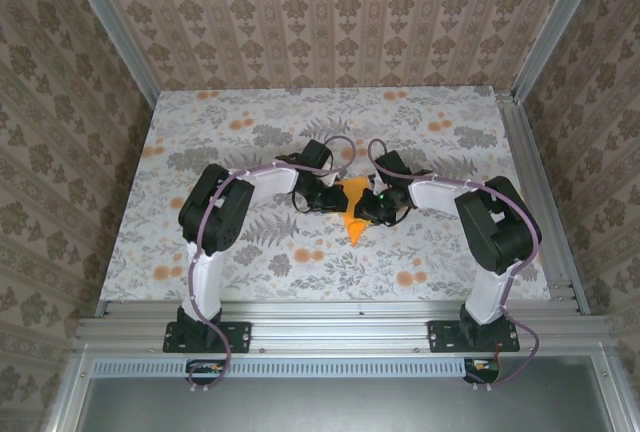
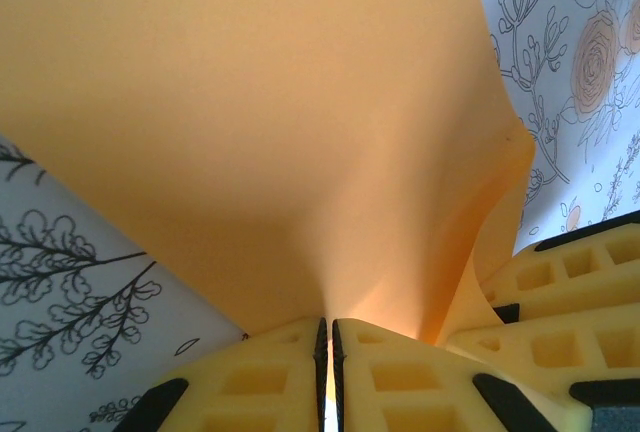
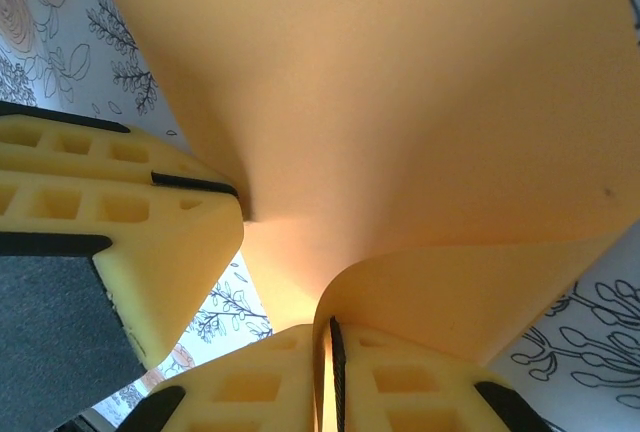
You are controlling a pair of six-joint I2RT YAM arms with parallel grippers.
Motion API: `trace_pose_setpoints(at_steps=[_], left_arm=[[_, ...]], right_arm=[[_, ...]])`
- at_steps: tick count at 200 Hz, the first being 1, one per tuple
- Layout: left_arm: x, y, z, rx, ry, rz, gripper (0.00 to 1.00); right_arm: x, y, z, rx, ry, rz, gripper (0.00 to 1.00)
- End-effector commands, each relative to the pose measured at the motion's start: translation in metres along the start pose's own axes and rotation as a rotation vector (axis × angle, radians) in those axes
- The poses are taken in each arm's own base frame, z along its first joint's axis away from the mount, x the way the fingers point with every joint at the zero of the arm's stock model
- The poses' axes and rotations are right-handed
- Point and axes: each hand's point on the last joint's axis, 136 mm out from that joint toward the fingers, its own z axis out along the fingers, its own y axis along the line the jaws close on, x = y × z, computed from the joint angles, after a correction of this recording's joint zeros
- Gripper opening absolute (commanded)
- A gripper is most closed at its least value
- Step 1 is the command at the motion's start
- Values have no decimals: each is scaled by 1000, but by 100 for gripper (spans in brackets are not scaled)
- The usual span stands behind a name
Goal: Fold a paper plane with a square sheet of paper (pick it up from the middle)
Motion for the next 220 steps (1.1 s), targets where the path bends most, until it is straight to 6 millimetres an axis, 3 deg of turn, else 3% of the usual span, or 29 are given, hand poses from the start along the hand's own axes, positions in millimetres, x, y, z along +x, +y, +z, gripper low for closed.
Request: trace_pose_setpoints(at_steps=[1, 220], left_arm=[[11, 6, 11, 1, 44, 6, 14], [16, 6, 16, 13, 61, 2, 14]], right_arm=[[-1, -4, 5, 35, 5, 15, 16], [1, -10, 18, 70, 26, -2, 20]])
